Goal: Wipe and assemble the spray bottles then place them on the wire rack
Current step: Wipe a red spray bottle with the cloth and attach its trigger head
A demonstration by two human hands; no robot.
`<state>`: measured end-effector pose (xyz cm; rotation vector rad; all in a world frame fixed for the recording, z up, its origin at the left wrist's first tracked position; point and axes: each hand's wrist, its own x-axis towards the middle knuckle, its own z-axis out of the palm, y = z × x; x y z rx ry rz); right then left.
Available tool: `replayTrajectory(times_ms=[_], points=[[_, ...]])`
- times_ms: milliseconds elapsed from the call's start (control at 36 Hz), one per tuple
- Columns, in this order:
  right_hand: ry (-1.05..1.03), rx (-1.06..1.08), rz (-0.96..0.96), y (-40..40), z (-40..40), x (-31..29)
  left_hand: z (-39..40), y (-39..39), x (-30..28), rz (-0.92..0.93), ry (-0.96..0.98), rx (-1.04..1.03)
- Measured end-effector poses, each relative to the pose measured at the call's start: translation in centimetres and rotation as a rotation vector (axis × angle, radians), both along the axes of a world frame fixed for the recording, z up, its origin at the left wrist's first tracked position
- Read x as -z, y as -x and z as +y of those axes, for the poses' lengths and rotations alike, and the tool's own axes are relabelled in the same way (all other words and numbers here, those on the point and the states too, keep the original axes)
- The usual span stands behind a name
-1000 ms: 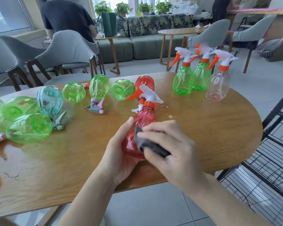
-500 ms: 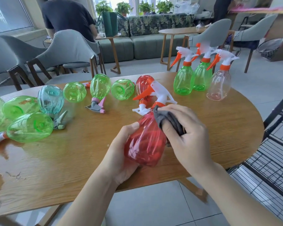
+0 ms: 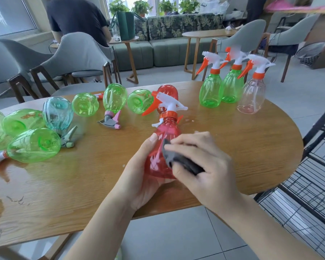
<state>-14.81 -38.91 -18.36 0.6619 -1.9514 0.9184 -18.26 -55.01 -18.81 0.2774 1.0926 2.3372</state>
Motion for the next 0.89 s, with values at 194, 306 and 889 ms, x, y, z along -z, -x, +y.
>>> replayTrajectory(times_ms=[194, 306, 889], points=[[-0.288, -0.065, 0.12, -0.3, -0.2, 1.1, -0.5, 1.1, 1.2, -0.143, -0.03, -0.024], [-0.206, -0.046, 0.097, 0.3, 0.2, 0.3, -0.4, 0.7, 0.8, -0.059, -0.049, -0.034], [0.093, 0.096, -0.089, 1.0, 1.2, -0.5, 0.1, 0.2, 0.5, 0.047, 0.045, -0.028]])
